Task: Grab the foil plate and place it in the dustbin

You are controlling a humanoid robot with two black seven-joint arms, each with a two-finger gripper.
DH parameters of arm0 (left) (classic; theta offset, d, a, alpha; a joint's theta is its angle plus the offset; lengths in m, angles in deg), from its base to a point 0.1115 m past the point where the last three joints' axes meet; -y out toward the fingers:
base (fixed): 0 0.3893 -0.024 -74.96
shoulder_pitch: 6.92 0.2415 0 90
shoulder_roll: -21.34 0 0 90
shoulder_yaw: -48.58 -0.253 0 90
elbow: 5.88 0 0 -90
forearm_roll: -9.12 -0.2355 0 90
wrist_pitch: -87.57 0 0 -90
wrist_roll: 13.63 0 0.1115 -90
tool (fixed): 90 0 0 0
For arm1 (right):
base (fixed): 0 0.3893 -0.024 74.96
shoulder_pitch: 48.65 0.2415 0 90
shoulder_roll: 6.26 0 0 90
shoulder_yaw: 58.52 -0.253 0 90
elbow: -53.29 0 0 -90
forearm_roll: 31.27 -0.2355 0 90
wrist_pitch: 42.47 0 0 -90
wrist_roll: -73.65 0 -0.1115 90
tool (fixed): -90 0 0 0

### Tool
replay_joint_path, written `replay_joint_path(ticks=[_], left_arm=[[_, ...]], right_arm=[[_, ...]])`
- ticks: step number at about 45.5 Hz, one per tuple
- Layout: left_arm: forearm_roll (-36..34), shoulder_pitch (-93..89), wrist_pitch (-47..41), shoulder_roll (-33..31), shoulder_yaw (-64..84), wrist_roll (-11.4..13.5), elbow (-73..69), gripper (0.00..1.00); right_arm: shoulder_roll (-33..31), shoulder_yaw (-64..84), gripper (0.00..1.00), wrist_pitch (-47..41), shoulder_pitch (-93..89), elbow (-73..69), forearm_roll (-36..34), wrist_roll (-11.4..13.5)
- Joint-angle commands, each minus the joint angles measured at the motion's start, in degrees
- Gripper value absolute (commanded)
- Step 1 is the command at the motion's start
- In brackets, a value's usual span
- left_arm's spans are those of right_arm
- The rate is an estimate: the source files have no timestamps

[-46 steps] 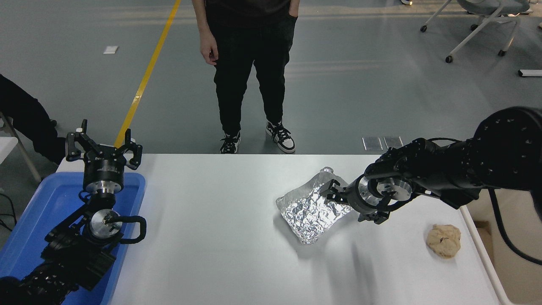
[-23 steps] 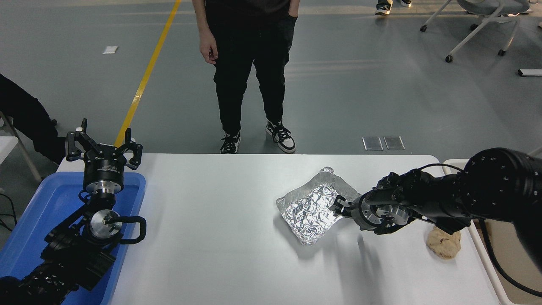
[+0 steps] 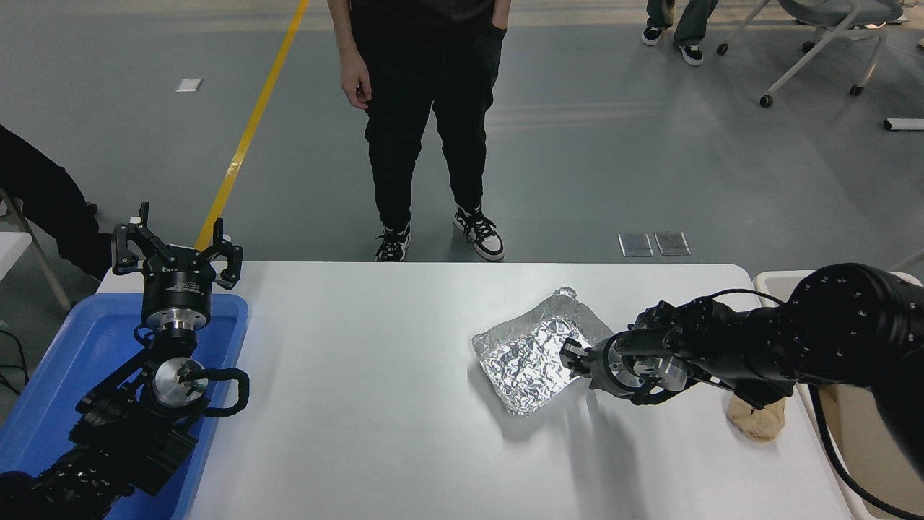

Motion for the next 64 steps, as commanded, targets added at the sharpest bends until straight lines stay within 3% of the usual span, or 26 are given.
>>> replay_joint_path(ticks=[1,5,8,21,40,53,64], left_arm=[[0.0,0.0,0.0,0.0,0.0,0.0,0.0,0.99],[0.0,0.0,0.1,0.0,0.0,0.0,0.0,0.99],[0.0,0.0,0.0,0.0,0.0,0.0,0.0,0.99],[0.0,0.0,0.0,0.0,0.0,0.0,0.0,0.99],[0.0,0.0,0.1,0.0,0.0,0.0,0.0,0.99],[0.0,0.0,0.0,0.1,0.0,0.0,-0.1,0.99],[0.2,0.0,0.0,0.1,0.0,0.1,0.0,0.99]], right_arm=[[0.0,-0.6,0.14,-0.5,-0.3,-0.4,-0.1,0.0],[0.0,-0.6,0.11,-0.7,-0.2,-0.6,-0.2,-0.1],[0.0,-0.7,0.0,-0.7,-0.2,-0.7,-0.2,-0.2],[0.0,0.3,0.0,-1.0,3.6,-4.9,-0.2,-0.2],[-2.0,7.6,0.0,-1.6,31.2,-30.1,0.3,-0.2],[-11.6,11.3,0.0,-17.0,56.1,-36.3,1.1,0.0],[-13.8,14.3,0.0,-24.5,69.3,-40.1,4.0,0.0]])
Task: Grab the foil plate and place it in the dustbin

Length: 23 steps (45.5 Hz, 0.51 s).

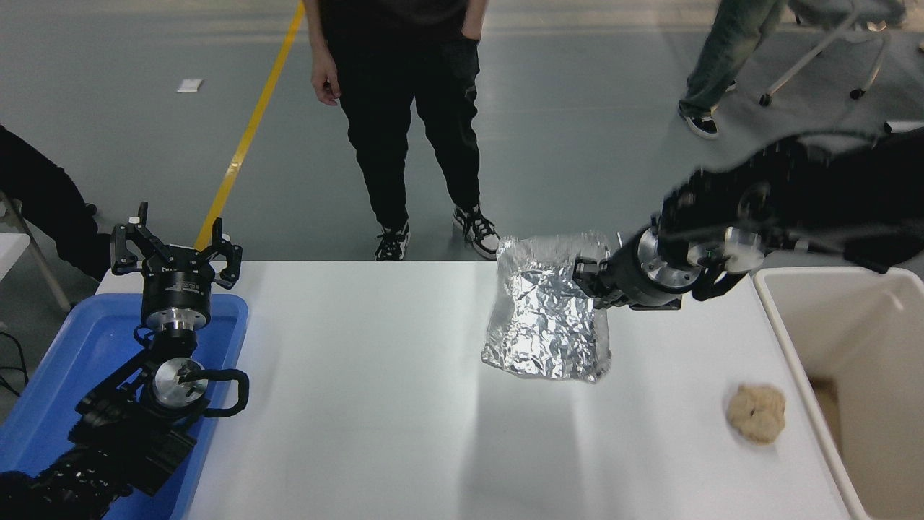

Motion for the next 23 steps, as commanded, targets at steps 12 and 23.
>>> replay_joint_path(ticks=[12,23], left_arm=[[0.1,0.0,0.0,0.0,0.0,0.1,0.0,0.99],[0.1,0.0,0.0,0.0,0.0,0.1,-0.1,0.99]], right_arm=[[-3.8,6.6,0.0,-9.6,16.4,-4.2,9.4,0.1],[-11.2,15.7,0.0,-9.6,14.9,-2.6,18.8,0.0]])
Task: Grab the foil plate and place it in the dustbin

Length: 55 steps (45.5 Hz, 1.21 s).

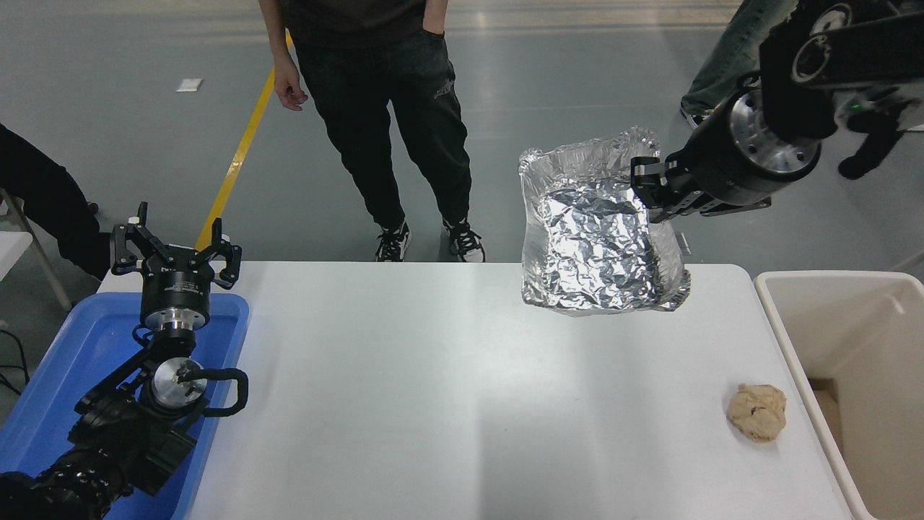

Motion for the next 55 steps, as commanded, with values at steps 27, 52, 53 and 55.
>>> replay_joint_path(ticks=[27,52,53,55], left_arm=[[0.0,0.0,0.0,0.0,0.0,0.0,-0.1,0.99],[0.0,0.0,0.0,0.0,0.0,0.0,-0.1,0.99],[0.0,0.0,0.0,0.0,0.0,0.0,-0.1,0.99],[0.0,0.0,0.0,0.0,0.1,0.1,0.0,0.99]], right_arm=[[-32.3,5.0,0.0,21.1,-42.0,32.5,38.4,-0.1],[-23.0,-34.6,0.0,27.5,-93.5,65.9,37.3,-0.2],[-22.3,-34.9,0.0,27.7,-94.2,66.6,37.0,-0.2],[-20.8,-34.9,0.0,28.0,-94.9,67.9,35.9,-0.2]])
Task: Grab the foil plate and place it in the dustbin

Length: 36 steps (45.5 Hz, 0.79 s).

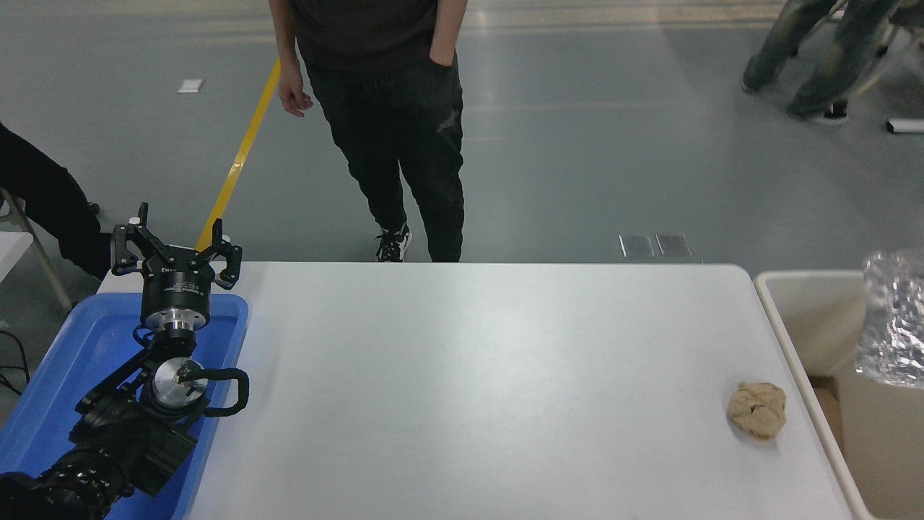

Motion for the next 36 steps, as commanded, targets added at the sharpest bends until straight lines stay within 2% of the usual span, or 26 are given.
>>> replay_joint_path(ticks=[1,18,20,22,23,24,36], left_arm=[[0.0,0.0,0.0,0.0,0.0,0.1,0.0,0.99],[0.0,0.0,0.0,0.0,0.0,0.1,0.0,0.99],[0.0,0.0,0.0,0.0,0.0,0.1,0.1,0.99],[0.0,0.0,0.0,0.0,0.0,0.1,0.1,0.99],[0.0,0.0,0.0,0.0,0.0,0.0,0.1,0.99],[-0.1,0.0,0.0,0.0,0.0,0.0,0.1,0.99],[-0.1,-0.1,0.0,0.0,0.0,0.0,0.1,0.99]], right_arm=[[5.9,-8.0,0.0,3.1,-13.9,11.1,-2.0,0.0],[8.2,-7.5,0.0,5.8,-15.7,11.9,-2.8,0.0],[8.7,-7.7,0.23,6.9,-15.7,11.4,-2.8,0.1],[8.8,-7.9,0.7,7.1,-15.6,11.2,-2.8,0.0],[8.9,-8.1,0.89,7.2,-15.6,11.1,-2.9,0.0],[9.2,-8.1,1.0,7.2,-15.5,11.0,-2.9,0.1],[9.5,-8.9,1.0,6.9,-14.5,9.4,-3.3,0.1]])
